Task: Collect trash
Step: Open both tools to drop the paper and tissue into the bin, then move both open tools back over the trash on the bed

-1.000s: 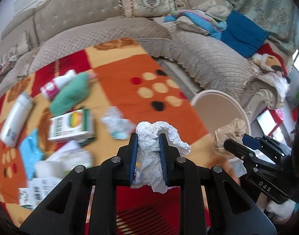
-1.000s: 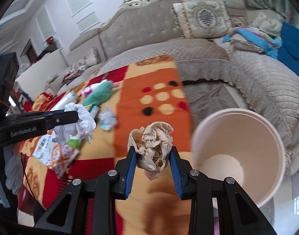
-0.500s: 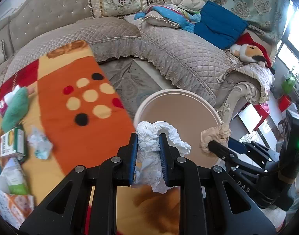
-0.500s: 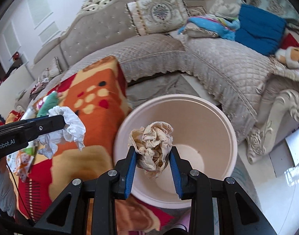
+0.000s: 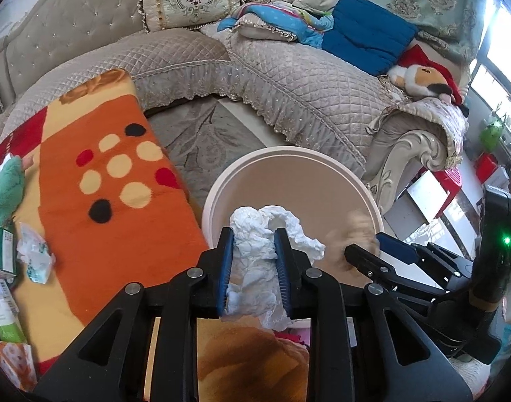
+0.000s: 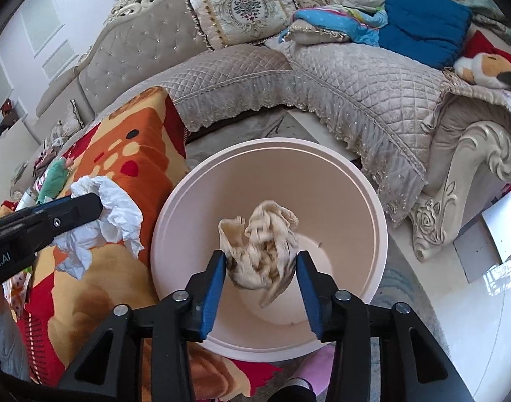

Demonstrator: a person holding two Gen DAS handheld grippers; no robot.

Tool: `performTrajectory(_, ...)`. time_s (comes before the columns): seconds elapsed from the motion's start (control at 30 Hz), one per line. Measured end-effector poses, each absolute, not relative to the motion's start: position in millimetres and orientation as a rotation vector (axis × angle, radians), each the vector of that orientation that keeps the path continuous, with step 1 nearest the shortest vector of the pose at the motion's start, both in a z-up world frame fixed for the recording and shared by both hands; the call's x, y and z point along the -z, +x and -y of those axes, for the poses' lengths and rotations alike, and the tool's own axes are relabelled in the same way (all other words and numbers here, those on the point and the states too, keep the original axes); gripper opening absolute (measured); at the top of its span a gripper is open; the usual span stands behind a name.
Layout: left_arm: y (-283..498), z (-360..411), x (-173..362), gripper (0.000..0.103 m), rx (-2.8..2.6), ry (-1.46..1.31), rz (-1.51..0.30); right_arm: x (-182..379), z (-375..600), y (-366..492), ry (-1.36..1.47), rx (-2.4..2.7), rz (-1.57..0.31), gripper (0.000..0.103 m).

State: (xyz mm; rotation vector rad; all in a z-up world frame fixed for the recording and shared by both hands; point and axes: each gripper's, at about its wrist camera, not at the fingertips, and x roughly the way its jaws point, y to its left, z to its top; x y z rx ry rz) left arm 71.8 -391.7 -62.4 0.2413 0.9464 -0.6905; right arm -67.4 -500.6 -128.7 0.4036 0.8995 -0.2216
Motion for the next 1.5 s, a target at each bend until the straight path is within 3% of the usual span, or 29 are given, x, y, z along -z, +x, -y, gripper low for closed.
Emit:
performTrajectory(0.07,73,392,65,0.029,0.694,0.234,-0.952,129,502,-67,0.411,0.223,-0.9,0.048)
performTrajectory(0.17,77,390,67,0.037,0.704,0.202,-0.975,129,503,-67,0.422,0.226,-0.899,0.064)
performTrajectory(0.3,84,380,67,0.054,0.72,0.103,-1.004,125,502,-69,0.421,0.223,-0.889,0.066)
performTrajectory(0.87,72,339,55,0.054,0.606,0.153,-0.911,108,472,-64,0.373,0.18,-0.872,0.066)
performTrajectory(1.5,61,220,43,0.054,0.452,0.07,-0.901,85,382,-35,0.293,0.013,-0.87,0.066)
